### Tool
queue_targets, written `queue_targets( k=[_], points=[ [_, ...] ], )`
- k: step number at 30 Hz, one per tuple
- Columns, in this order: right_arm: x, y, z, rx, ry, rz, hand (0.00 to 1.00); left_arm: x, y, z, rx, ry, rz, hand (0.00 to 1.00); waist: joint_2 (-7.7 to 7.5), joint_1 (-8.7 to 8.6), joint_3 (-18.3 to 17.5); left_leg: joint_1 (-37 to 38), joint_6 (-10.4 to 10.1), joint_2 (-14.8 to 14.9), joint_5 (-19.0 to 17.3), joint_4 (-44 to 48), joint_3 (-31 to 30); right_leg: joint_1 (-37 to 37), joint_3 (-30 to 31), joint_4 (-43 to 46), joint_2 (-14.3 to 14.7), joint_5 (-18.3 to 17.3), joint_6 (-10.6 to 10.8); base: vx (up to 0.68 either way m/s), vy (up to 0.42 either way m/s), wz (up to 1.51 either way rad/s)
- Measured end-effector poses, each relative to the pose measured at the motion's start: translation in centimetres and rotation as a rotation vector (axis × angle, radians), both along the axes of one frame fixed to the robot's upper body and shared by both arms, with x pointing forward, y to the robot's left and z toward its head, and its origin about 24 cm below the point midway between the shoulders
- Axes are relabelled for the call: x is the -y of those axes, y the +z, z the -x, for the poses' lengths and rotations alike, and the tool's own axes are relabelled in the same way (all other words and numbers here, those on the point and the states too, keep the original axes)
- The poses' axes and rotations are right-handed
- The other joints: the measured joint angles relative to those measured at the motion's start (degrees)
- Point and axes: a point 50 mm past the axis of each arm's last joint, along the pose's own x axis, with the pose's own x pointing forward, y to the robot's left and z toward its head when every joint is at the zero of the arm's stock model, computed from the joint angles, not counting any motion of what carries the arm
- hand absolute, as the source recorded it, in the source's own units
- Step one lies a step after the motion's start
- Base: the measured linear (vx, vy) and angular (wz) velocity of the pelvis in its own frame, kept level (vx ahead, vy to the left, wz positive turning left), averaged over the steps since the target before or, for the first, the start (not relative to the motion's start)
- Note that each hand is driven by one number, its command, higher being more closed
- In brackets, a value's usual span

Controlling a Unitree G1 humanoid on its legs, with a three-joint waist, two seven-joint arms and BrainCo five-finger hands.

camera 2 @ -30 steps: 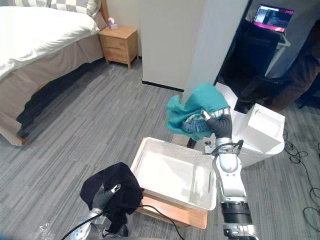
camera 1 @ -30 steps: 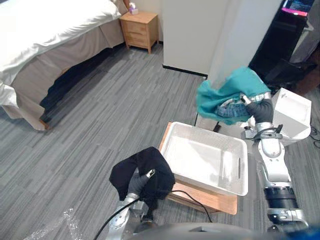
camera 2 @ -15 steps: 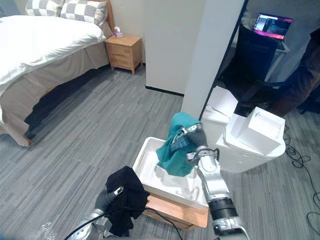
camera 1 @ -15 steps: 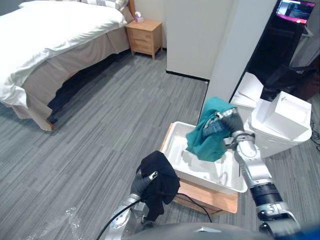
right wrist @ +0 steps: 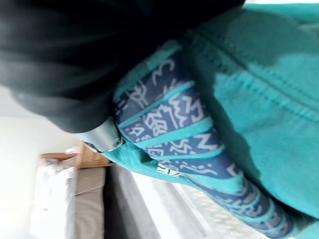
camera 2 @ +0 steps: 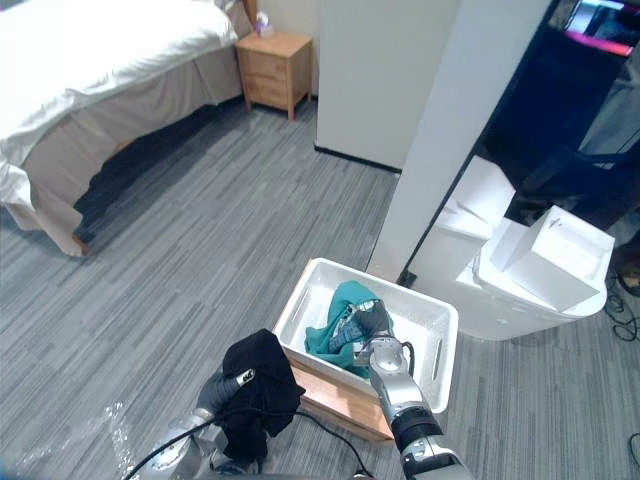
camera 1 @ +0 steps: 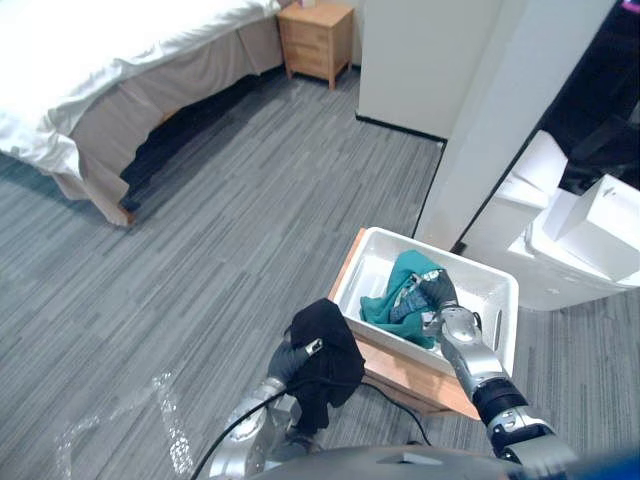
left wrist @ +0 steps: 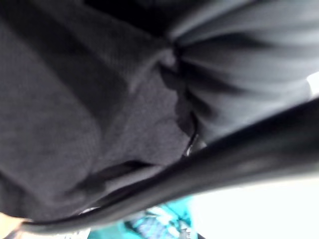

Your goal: Tidy the bed and pick cloth on bed and put in laundry

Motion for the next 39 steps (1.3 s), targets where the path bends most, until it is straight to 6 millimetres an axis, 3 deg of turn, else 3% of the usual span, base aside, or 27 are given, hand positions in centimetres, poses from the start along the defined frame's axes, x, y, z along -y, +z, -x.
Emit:
queue_targets(
  k=[1, 4, 7, 14, 22, 27, 33, 36, 39],
  points=[
    [0.1, 0.5, -0.7, 0.019, -0.006, -0.001, 0.0, -0.1, 0.4, -0.5, 0.018, -0.007, -0.005, 1.0, 0.19, 0.0, 0.57, -0.88, -0.09, -0.02, 0.4, 0.0, 0.04, -0.72, -0.23, 0.08, 0.02, 0.01, 0.01, -0.02, -0.006, 0.1],
    [0.4, 3.0, -3.4, 0.11, -0.026, -0.004, 0.0, 0.0, 1.8, -2.4, 0.086, -0.012, -0.005, 1.0, 0.86, 0.2, 3.3, -3.43, -0.06, 0.22, 1.47, 0.01, 0.12, -2.85, -0.6, 0.1, 0.42, 0.59, -0.07, -0.05, -0.013, 0.09],
    [0.8, 4.7, -5.1, 0.153, -0.04, -0.028, 0.0, 0.0, 2.9, -4.0, 0.137, -0.02, -0.008, 1.0, 0.56, 1.2, 5.33, -5.32, 0.0, 0.54, 2.1, 0.03, 0.42, -4.66, -0.46, 0.23, 0.77, 1.22, -0.64, -0.04, -0.005, 0.01],
    [0.6, 4.6, -5.2, 0.137, -0.023, -0.055, 0.0, -0.5, 3.4, -4.1, 0.152, -0.021, -0.021, 1.0, -0.56, 0.98, 6.45, -4.73, -0.03, 0.3, 2.04, 0.0, 0.43, -3.94, -0.42, 0.25, 0.67, 1.13, -0.75, 0.0, 0.0, 0.02],
    [2.0, 2.9, -2.2, 0.138, -0.026, -0.039, 0.0, -1.2, 2.7, -2.2, 0.112, -0.011, -0.03, 1.0, -3.58, 1.04, 5.8, 0.77, 0.57, -0.11, -1.24, -0.01, 2.87, 0.44, 1.48, 0.36, -0.2, -0.94, -0.48, 0.03, 0.003, -0.09],
    [2.7, 2.6, -1.0, 0.134, 0.015, 0.027, 0.0, -1.4, 1.7, -0.6, 0.066, -0.031, -0.029, 1.0, -5.1, 0.04, 4.36, 2.61, 0.37, -0.67, -1.53, 0.01, 3.78, 1.79, 2.07, 0.45, -0.87, -0.78, -0.1, 0.1, 0.006, -0.06],
    [2.8, 2.5, -0.6, 0.113, 0.018, 0.078, 0.0, -1.6, 1.2, 0.4, 0.038, -0.041, -0.03, 1.0, -3.74, -0.35, 2.39, 4.9, -0.47, 1.23, -2.13, -0.04, 5.75, 2.42, 2.94, 2.25, 0.63, -0.45, -0.61, 0.01, -0.026, -0.09],
    [4.0, 1.5, 0.8, 0.076, -0.048, 0.081, 0.0, -1.8, 0.7, 1.3, 0.017, -0.024, -0.032, 1.0, -3.13, -1.58, 0.69, 4.98, -1.07, 2.03, -2.82, -0.05, 6.11, 2.35, 2.98, 2.14, 1.34, -0.48, -0.73, -0.04, -0.045, -0.1],
    [6.3, 0.2, 2.6, 0.018, -0.168, 0.08, 0.0, -2.0, -0.6, 2.1, -0.039, 0.012, -0.041, 1.0, -2.86, -1.96, 0.3, 5.62, -0.77, 2.25, -3.05, -0.05, 7.49, 2.41, 4.57, 1.21, 1.46, -1.1, -1.64, -0.08, -0.047, -0.26]
  ],
)
